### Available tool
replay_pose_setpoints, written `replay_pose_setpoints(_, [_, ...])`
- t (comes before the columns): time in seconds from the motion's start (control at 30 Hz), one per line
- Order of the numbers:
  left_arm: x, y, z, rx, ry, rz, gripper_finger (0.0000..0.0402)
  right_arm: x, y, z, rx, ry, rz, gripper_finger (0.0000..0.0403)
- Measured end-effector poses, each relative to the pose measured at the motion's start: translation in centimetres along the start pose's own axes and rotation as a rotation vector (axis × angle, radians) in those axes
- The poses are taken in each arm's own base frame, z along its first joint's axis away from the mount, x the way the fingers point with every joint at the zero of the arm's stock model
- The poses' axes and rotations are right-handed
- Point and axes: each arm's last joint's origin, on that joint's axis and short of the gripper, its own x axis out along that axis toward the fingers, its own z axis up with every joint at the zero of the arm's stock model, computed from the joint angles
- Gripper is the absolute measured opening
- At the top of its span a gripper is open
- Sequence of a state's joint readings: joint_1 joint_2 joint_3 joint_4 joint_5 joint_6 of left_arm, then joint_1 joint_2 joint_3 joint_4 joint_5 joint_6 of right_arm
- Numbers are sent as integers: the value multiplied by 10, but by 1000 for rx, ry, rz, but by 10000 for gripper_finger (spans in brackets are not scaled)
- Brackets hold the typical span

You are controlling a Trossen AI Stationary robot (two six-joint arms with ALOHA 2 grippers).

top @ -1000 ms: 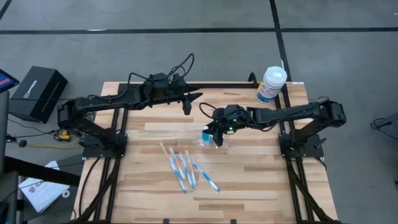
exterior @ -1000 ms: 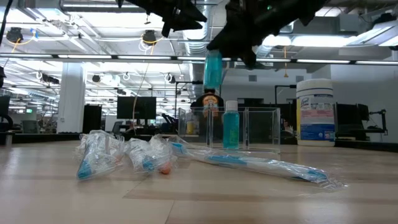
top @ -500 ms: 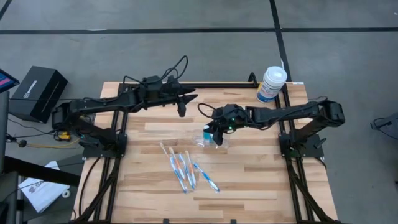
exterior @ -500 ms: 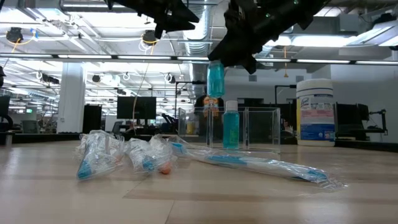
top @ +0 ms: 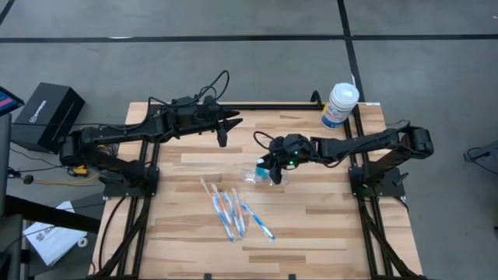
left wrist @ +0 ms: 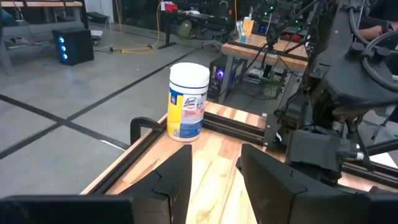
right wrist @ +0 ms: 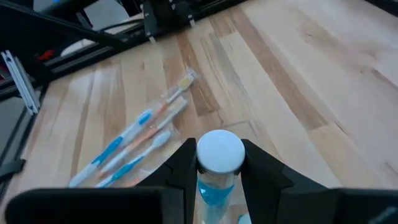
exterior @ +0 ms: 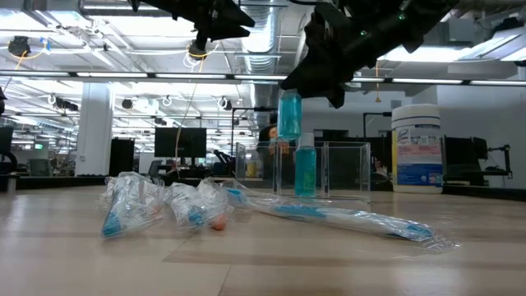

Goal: Pick & Place toothbrushing station
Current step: Put the blue mouthwash into the transparent organizer

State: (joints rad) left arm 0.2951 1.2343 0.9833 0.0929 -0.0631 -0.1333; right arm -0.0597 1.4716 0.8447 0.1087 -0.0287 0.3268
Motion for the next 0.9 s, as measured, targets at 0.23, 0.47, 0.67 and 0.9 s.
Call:
replay_pose_setpoints(0.23, [0,0,1,2,-5,-1,131,0,-1,0,-55,2,-6,86])
replay_pose_setpoints(0.47, [0,0,1,15,-6,2,131,2,-5,-1,-81,10,-17,86])
replay_pose_setpoints(0.67, [0,0,1,28,-7,5,131,3,-8,-10,-84,22,-18,86])
replay_pose_setpoints(0.9, [0,0,1,48,-7,4,131,4,-11,-21,-43,-2,-2,86])
